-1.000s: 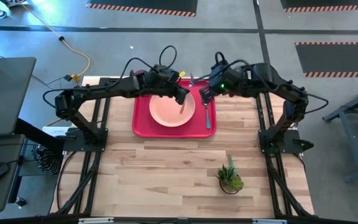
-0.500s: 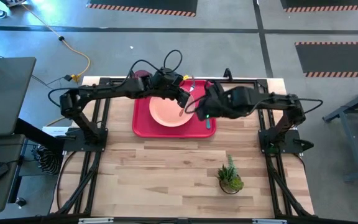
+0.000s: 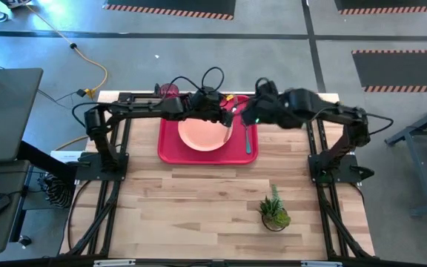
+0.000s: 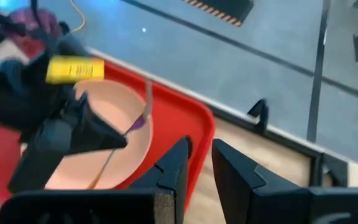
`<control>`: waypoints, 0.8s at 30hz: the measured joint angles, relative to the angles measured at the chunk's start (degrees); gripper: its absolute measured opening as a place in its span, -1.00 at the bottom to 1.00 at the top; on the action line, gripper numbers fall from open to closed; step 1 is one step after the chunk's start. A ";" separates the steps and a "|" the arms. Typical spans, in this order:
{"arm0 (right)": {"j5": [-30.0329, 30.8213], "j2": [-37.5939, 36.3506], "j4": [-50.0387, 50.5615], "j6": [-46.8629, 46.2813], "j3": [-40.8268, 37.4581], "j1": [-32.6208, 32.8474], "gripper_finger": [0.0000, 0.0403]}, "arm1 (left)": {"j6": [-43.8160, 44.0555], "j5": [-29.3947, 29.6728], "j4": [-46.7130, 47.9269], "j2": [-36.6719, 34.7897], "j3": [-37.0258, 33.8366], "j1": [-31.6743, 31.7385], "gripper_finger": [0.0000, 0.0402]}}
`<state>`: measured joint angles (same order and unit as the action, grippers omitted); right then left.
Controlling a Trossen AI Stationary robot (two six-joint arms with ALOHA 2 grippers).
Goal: Pick and place plate/cup/fork/spoon on tray
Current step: Put the orange fork on the red tray to the right of the pink plate
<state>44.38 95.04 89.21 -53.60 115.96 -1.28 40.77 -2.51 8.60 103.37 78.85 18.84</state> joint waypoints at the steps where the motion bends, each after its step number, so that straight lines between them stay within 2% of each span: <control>1: -0.04 -0.48 0.06 1.36 0.55 -0.75 -0.67 | 0.88 1.14 -0.59 0.56 0.02 -0.24 -0.95; 14: -3.09 -2.29 0.13 17.63 4.41 -8.11 -0.67 | 9.76 6.08 -5.66 3.88 0.09 -1.13 -0.96; 20: -5.52 -2.28 0.12 21.61 4.41 -10.21 -0.67 | 6.54 6.45 0.02 3.92 6.55 1.02 -0.96; 24: -5.62 -2.27 0.12 23.34 4.41 -11.08 -0.67 | 4.07 9.08 3.47 3.91 10.96 1.45 -0.97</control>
<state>38.76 92.77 89.33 -30.26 120.38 -12.35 44.84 6.57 12.07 107.28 89.81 20.29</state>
